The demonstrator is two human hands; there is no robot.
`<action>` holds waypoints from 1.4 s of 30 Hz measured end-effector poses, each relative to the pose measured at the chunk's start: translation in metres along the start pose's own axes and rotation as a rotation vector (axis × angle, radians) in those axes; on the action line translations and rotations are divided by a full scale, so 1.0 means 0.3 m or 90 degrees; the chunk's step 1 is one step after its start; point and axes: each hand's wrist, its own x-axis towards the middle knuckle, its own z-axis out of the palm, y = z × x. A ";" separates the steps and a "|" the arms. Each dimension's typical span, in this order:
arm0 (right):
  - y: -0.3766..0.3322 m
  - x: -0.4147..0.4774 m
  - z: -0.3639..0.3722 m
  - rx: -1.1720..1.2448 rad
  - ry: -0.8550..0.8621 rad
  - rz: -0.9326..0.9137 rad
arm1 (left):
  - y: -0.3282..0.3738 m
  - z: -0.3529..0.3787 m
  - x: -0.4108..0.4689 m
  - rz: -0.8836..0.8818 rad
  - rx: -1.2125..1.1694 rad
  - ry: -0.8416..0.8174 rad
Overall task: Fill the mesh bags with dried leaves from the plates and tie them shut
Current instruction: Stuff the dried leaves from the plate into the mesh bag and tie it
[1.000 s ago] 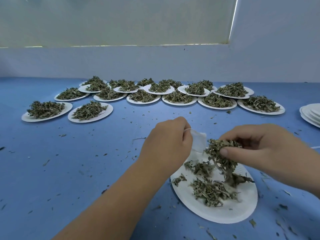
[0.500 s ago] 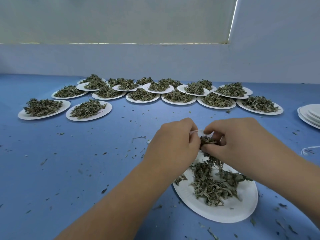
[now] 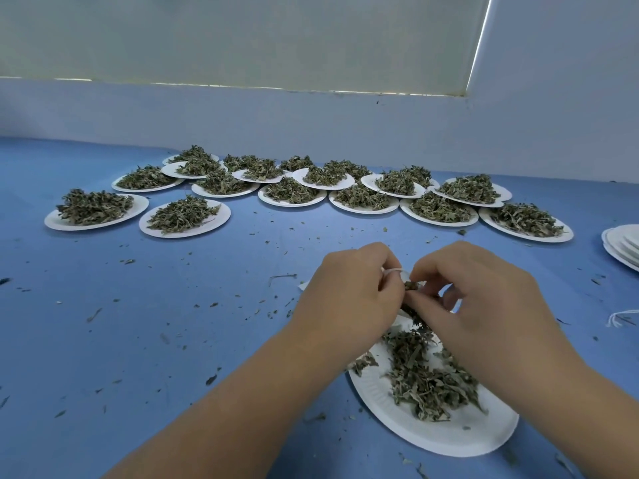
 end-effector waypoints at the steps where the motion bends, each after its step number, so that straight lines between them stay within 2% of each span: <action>1: 0.000 0.000 0.004 -0.013 0.008 -0.007 | 0.001 -0.001 0.000 -0.004 -0.009 0.001; 5: -0.004 0.003 0.022 -0.033 0.026 0.014 | 0.006 -0.005 -0.002 -0.018 -0.034 -0.005; 10: 0.012 0.000 0.005 0.204 0.026 0.154 | -0.002 0.000 -0.001 -0.046 -0.041 0.017; 15: 0.048 0.013 -0.044 0.282 0.083 0.204 | -0.006 -0.010 0.002 -0.095 -0.090 0.021; 17: 0.052 0.015 -0.054 0.263 0.030 0.200 | -0.004 -0.013 0.004 -0.115 -0.105 0.028; 21: 0.040 0.005 -0.035 0.165 -0.164 0.186 | -0.002 -0.019 0.008 -0.137 -0.120 0.058; 23: 0.038 -0.005 -0.012 0.151 -0.195 0.189 | -0.002 -0.021 0.009 -0.141 -0.132 0.069; 27: 0.051 -0.017 0.015 0.234 -0.042 0.194 | 0.000 -0.014 0.007 -0.150 -0.152 0.060; 30: 0.047 -0.017 0.018 0.280 0.023 0.159 | 0.003 -0.003 -0.002 -0.141 -0.150 0.054; 32: 0.039 -0.020 0.021 0.265 0.034 0.127 | 0.006 0.003 -0.008 -0.127 -0.134 0.047; 37: 0.025 -0.016 0.028 0.098 0.035 0.002 | 0.014 0.008 -0.015 -0.100 -0.136 0.041; 40: 0.023 -0.016 0.030 0.075 0.016 -0.015 | 0.016 0.005 -0.016 -0.097 -0.139 0.044; 42: 0.023 -0.023 0.030 0.100 0.043 -0.029 | 0.013 0.002 -0.015 -0.097 -0.136 0.047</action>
